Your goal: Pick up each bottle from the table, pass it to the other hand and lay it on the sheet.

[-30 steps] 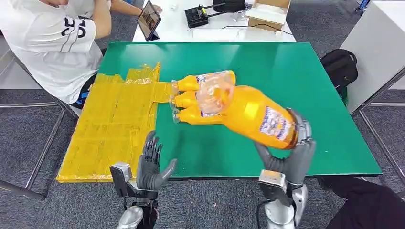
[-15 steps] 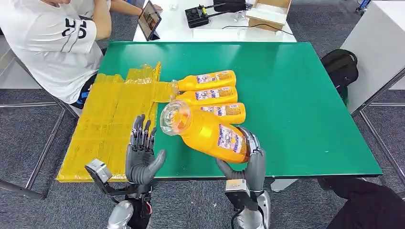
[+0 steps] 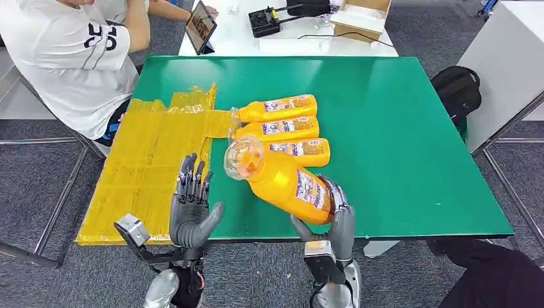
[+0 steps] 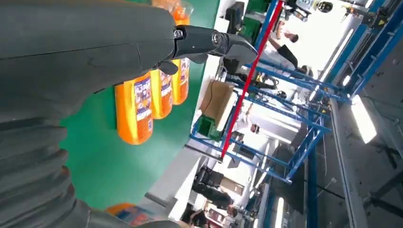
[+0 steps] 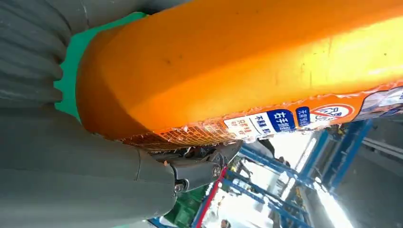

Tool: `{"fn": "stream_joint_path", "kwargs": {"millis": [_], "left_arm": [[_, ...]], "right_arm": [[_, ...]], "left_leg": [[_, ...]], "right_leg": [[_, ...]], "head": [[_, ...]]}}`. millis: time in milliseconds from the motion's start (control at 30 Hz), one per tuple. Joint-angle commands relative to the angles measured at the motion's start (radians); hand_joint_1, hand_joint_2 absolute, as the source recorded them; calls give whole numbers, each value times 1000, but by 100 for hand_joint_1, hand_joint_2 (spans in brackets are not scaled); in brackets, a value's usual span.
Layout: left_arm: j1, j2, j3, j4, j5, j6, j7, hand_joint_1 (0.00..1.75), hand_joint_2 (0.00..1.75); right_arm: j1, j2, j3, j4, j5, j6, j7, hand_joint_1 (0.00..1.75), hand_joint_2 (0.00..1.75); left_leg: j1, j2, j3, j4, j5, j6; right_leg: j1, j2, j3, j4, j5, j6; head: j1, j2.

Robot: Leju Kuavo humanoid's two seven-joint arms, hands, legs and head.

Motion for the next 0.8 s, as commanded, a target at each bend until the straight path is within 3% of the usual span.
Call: {"fn": "stream_joint_path", "kwargs": {"millis": [33, 233, 467, 800], "left_arm": [[-2, -34, -67, 92, -6, 15, -8, 0, 175], [-11, -34, -82, 110, -4, 19, -8, 0, 175], [-22, -34, -107, 132, -11, 28, -8, 0, 175], [-23, -34, -108, 134, -14, 30, -7, 0, 175]], "right_arm": [[-41, -10, -2, 97, -88, -70, 13, 175, 175], [-44, -10, -22, 74, -109, -107, 35, 175, 175], [-84, -10, -2, 214, -83, -169, 48, 175, 175], [-93, -10, 10, 233, -63, -179, 50, 175, 175]], "left_leg": [[0, 0, 3, -1, -1, 1], [0, 0, 6, -1, -2, 2], [1, 1, 6, -1, -2, 1], [0, 0, 5, -1, -2, 1]], "right_leg": [[1, -1, 4, -1, -1, -2], [1, -1, 7, -1, -2, -3], [1, 0, 6, -2, -1, -3], [1, -1, 5, -1, -1, -2]], "head": [[0, 0], [0, 0], [0, 0], [0, 0]]}}
